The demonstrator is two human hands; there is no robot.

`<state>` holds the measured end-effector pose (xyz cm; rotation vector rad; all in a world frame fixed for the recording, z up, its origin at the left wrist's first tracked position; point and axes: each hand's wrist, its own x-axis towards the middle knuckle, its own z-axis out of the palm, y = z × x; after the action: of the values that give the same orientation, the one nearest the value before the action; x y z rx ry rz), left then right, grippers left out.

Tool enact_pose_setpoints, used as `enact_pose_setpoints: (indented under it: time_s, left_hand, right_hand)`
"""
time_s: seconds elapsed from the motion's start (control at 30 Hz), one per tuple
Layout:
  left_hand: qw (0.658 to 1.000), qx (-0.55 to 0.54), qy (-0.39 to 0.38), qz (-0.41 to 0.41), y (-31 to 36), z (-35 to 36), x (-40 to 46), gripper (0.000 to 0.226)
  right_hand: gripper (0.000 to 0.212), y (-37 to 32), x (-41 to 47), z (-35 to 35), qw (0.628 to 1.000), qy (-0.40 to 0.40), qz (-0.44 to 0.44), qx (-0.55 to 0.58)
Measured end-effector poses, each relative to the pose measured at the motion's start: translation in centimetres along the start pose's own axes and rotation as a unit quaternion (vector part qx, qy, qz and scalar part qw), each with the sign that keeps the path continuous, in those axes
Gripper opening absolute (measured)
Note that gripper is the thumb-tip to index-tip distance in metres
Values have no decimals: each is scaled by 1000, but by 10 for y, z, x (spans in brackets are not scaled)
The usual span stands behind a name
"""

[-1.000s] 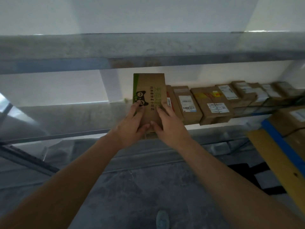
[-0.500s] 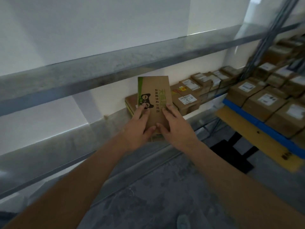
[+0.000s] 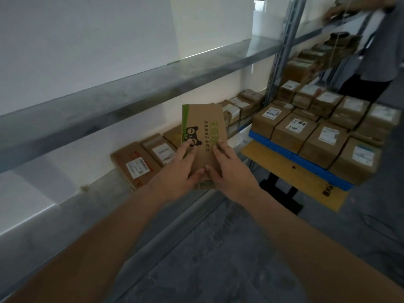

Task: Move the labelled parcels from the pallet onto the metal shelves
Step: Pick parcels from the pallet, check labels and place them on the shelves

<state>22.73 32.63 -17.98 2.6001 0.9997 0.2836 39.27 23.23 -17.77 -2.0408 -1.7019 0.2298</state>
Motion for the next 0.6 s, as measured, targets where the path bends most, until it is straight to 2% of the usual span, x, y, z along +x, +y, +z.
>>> enact_pose_setpoints:
  time_s: [0.3,0.6]
  left_hand:
    - [999,-21,-16,44,61,34,119,81]
    - [995,-41,-34,83,96,58,221,79]
  right_hand:
    - [67,110,39,-48,999,25,39,-18]
    - [68,185,79,-84,995,20,92,-18]
